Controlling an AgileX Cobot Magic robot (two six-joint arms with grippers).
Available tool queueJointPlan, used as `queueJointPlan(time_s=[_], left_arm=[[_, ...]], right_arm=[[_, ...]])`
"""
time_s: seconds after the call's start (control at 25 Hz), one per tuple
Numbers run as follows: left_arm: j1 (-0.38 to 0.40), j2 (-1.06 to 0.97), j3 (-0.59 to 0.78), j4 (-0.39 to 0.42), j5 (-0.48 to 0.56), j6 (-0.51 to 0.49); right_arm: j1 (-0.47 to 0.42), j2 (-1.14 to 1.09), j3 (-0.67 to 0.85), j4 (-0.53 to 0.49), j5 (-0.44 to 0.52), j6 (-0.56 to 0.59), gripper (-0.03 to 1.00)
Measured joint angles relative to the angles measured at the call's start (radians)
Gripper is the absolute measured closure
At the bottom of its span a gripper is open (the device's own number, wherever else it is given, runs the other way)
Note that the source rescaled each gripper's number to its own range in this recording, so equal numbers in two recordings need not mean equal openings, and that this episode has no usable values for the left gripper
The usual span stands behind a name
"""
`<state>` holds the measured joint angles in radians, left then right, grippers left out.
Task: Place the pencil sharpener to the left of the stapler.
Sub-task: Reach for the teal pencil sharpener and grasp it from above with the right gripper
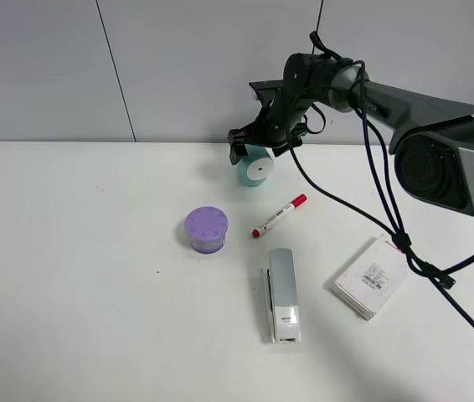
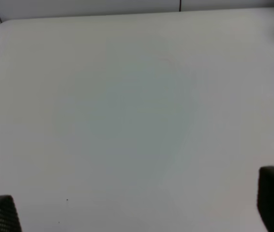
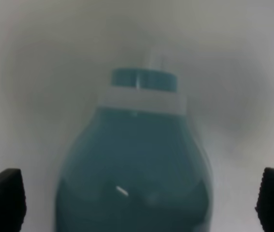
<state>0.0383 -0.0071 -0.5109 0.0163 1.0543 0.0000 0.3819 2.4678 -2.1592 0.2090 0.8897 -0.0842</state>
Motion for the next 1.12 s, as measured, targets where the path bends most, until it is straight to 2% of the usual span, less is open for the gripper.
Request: queueJointPlan(time_s=[1.12], left_arm=[[0.000, 0.000, 0.000, 0.000, 0.000, 0.000]], right_arm=[[0.018, 0.038, 0.000, -0.012, -0.061, 0.005, 0.10]])
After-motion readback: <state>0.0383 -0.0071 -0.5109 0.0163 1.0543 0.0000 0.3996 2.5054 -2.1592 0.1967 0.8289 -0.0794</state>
